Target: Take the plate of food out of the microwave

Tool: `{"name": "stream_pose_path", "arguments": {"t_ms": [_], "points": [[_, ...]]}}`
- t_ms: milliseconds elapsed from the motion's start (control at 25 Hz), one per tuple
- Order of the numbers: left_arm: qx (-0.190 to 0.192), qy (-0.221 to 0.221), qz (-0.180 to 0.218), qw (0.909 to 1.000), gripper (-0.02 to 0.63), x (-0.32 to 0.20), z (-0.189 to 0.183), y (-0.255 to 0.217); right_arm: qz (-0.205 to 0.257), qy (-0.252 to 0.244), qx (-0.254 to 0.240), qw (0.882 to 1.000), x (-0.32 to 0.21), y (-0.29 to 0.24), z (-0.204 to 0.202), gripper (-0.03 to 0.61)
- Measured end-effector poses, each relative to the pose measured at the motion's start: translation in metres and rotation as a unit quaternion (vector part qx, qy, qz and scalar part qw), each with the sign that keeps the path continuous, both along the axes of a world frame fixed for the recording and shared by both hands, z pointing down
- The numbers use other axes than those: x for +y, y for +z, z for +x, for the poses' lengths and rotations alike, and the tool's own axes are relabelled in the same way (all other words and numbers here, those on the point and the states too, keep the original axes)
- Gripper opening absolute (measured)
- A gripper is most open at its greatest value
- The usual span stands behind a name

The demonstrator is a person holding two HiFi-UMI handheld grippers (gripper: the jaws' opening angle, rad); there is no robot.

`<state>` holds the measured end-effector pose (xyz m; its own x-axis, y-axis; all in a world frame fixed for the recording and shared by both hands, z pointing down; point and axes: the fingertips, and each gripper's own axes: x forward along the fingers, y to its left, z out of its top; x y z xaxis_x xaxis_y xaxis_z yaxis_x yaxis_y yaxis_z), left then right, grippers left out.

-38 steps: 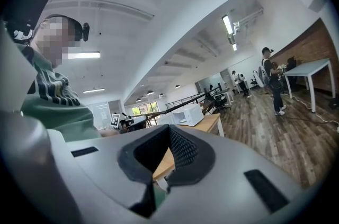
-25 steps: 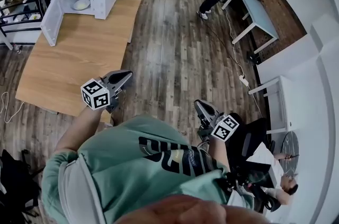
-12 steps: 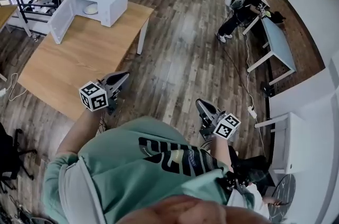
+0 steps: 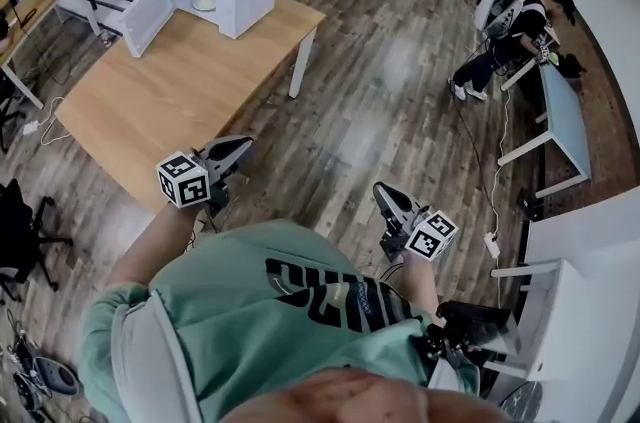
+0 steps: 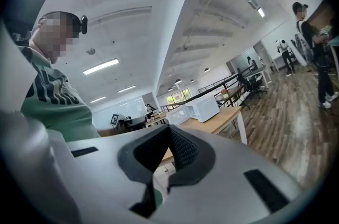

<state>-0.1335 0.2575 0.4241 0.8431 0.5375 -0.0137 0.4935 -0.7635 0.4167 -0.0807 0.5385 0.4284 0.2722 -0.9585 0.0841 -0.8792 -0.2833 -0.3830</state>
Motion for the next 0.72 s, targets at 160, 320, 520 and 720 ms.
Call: {"name": "stream_pose_path", "arguments": {"t_ms": [160,320,520,720], "points": [[-0.002,-0.004,-0.008,1.0000,0.005,-0.007,0.019,0.004,-0.003,-0.005,-0.011,1.000,-0.010,0.007,0.020,0.006],[-0.001,0.006,-0.026,0.9996,0.005,-0.018,0.052,0.012,-0.022,-0.006,-0.006,1.000,-0.027,0.004,0.041,0.006],[0.020,0.026,-0.047,0.9983,0.005,-0.061,0.118,0.011,-0.045,0.024,0.019,0.998,-0.059,-0.015,0.095,0.006],[0.053,0.036,-0.053,0.9965,0.005,-0.120,0.178,-0.011,-0.051,0.049,0.040,0.997,-0.104,-0.042,0.150,0.006]]}}
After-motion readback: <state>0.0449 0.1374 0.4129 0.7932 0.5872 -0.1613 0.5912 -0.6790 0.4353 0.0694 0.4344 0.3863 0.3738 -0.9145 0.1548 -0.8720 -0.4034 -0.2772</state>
